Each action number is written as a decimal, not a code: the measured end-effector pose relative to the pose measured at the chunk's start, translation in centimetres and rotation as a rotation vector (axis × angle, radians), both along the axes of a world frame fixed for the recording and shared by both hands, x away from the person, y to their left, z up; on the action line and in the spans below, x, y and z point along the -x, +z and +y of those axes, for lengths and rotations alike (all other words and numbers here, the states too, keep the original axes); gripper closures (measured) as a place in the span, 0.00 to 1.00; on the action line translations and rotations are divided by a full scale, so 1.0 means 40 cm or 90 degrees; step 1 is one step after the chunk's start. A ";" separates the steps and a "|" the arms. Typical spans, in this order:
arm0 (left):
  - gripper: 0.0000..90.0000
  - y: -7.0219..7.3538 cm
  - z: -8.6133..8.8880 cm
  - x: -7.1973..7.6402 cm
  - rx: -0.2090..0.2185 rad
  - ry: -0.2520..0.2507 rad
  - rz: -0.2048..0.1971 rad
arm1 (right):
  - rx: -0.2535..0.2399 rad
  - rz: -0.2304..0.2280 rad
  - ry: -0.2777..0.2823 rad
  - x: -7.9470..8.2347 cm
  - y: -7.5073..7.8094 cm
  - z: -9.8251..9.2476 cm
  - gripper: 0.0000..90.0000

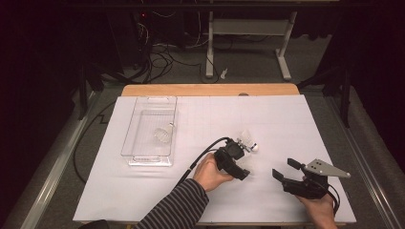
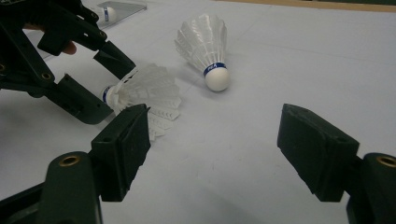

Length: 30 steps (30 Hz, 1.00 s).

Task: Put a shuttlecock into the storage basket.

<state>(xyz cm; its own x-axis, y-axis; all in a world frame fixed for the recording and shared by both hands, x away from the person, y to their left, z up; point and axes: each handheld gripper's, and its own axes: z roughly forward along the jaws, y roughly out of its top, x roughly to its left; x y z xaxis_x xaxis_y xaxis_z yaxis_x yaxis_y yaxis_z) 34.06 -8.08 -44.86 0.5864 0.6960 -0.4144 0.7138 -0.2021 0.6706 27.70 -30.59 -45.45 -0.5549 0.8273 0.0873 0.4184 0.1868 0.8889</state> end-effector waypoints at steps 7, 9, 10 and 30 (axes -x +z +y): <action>0.36 -0.006 0.001 -0.006 -0.004 0.002 0.002 | 0.000 0.000 0.000 0.000 0.000 -0.001 0.29; 0.36 -0.008 0.001 -0.008 -0.005 0.002 0.005 | 0.000 0.000 0.000 0.000 0.000 0.000 0.29; 0.36 -0.009 0.000 -0.009 -0.005 0.002 0.006 | 0.000 0.000 0.000 0.000 0.000 0.000 0.29; 0.45 -0.034 -0.003 -0.017 -0.035 0.001 0.024 | -0.001 0.002 0.001 0.000 0.000 0.000 0.29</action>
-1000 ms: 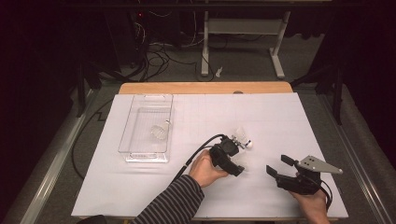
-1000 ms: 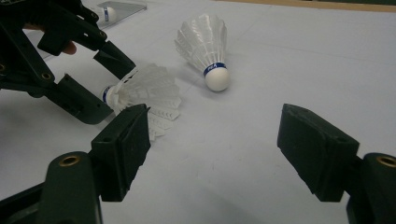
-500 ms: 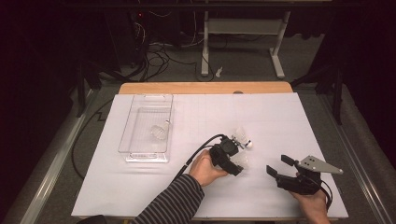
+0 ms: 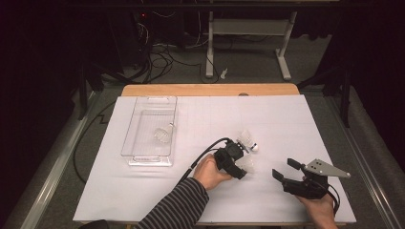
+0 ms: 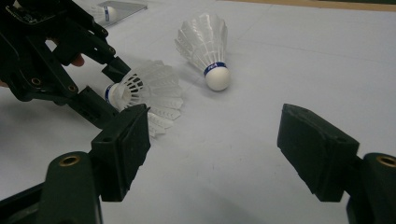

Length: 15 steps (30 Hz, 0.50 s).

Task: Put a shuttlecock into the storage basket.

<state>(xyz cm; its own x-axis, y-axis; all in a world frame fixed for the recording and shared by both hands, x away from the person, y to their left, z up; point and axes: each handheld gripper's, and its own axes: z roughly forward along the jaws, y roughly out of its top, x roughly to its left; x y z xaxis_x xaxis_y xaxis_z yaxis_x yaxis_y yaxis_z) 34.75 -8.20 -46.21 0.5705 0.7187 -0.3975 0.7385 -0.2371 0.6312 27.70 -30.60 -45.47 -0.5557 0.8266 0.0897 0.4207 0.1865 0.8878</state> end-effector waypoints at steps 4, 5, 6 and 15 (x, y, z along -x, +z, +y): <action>0.48 -0.002 0.002 -0.001 -0.007 -0.003 -0.007 | 0.001 0.000 0.001 0.000 0.000 0.001 0.29; 0.49 -0.002 0.002 -0.001 -0.007 -0.003 -0.006 | 0.001 0.000 0.001 0.000 0.000 0.000 0.29; 0.50 -0.002 0.003 -0.001 -0.007 -0.003 -0.007 | 0.000 0.000 0.000 0.000 0.000 0.000 0.29; 0.58 -0.003 0.007 -0.002 -0.015 -0.009 -0.017 | 0.001 0.000 0.001 0.000 0.000 0.000 0.29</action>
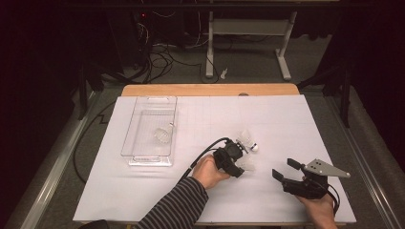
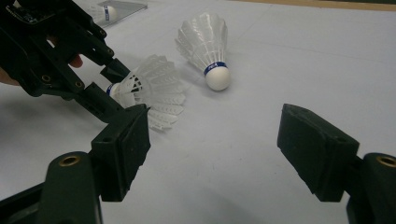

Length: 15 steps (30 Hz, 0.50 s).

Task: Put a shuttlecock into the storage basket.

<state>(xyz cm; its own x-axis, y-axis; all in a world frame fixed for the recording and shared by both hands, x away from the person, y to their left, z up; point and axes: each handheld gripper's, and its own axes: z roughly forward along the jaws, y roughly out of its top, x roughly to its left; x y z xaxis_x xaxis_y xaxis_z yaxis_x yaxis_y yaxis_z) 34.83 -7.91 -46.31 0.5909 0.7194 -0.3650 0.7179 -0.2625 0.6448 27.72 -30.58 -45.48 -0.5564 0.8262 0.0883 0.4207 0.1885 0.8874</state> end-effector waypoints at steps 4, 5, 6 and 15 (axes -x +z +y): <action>0.61 0.000 0.002 0.000 -0.002 -0.002 -0.002 | 0.000 0.000 -0.001 0.000 0.000 0.000 0.29; 0.62 0.000 0.002 0.000 -0.002 -0.002 -0.002 | 0.000 0.000 -0.001 0.000 0.000 0.000 0.29; 0.63 0.000 0.003 0.000 -0.004 -0.003 -0.004 | 0.000 0.000 0.000 0.000 0.000 0.000 0.29; 0.71 0.001 0.006 0.000 -0.011 -0.007 -0.001 | 0.001 -0.001 0.000 0.000 0.000 0.000 0.29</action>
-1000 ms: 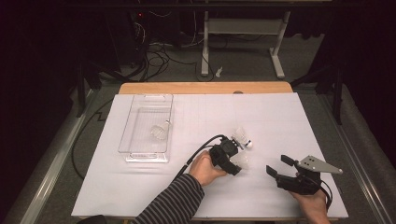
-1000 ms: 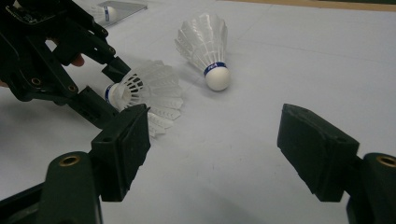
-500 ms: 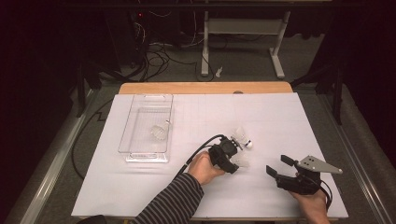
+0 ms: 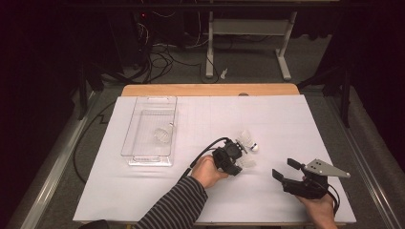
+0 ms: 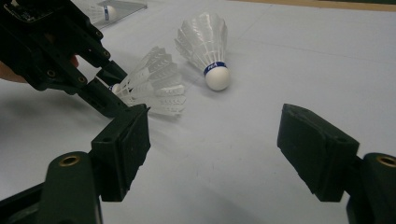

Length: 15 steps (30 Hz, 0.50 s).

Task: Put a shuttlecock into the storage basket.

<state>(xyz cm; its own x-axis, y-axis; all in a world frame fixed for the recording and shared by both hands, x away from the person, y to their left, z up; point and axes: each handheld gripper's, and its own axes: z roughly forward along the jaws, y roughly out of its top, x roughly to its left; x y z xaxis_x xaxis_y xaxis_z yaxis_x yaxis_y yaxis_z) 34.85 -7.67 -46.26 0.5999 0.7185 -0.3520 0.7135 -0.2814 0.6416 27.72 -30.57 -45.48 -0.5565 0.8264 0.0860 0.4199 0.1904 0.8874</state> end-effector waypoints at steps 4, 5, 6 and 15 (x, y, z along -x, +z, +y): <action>0.72 0.001 0.000 0.000 0.001 0.001 0.004 | 0.000 0.000 0.000 0.000 0.000 0.000 0.29; 0.72 0.002 0.000 0.000 0.004 0.005 0.009 | 0.000 -0.001 0.000 0.000 0.000 0.000 0.29; 0.72 0.002 0.000 0.000 0.004 0.005 0.009 | 0.000 -0.001 0.000 0.000 0.000 0.000 0.29; 0.72 0.006 0.002 0.002 0.004 0.006 0.018 | 0.001 0.003 -0.002 0.002 0.001 0.000 0.29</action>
